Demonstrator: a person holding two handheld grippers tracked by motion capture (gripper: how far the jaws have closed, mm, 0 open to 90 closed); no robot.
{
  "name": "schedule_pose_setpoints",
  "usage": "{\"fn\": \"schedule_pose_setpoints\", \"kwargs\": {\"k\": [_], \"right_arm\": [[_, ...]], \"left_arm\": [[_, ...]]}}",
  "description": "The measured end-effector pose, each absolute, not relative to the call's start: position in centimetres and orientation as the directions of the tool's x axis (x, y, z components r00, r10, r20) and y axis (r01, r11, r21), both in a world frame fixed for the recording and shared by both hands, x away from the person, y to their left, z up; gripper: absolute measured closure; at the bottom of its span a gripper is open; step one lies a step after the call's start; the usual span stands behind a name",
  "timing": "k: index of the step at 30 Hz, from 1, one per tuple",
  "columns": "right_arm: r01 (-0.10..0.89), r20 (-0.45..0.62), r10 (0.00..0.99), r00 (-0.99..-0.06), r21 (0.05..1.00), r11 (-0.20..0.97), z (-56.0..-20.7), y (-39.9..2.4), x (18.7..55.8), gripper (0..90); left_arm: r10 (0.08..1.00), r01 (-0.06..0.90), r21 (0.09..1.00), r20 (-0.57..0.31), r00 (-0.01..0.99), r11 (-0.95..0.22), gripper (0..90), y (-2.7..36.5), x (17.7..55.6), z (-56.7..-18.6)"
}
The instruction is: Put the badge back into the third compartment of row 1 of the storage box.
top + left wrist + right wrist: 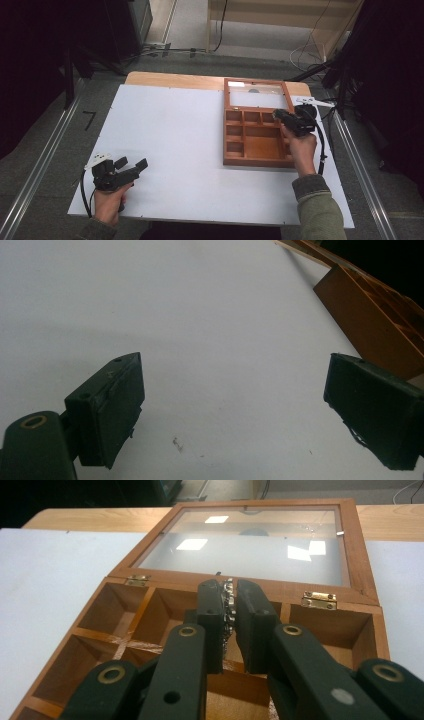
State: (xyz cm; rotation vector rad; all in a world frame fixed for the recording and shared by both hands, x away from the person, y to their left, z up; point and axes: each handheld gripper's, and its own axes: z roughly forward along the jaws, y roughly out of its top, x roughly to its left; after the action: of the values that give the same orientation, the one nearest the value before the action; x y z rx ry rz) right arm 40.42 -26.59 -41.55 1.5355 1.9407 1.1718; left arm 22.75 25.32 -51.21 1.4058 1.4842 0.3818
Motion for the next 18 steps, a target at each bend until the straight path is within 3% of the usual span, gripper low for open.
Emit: {"fn": "schedule_pose_setpoints", "kwargs": {"k": [18], "right_arm": [[0.632,0.171,0.944,-0.284,0.773,0.051,-43.4,-25.9,42.6,78.9]], "left_arm": [[0.876,0.558,0.785,-0.441,0.195,0.271,9.5,25.3,22.8,-51.2]]}}
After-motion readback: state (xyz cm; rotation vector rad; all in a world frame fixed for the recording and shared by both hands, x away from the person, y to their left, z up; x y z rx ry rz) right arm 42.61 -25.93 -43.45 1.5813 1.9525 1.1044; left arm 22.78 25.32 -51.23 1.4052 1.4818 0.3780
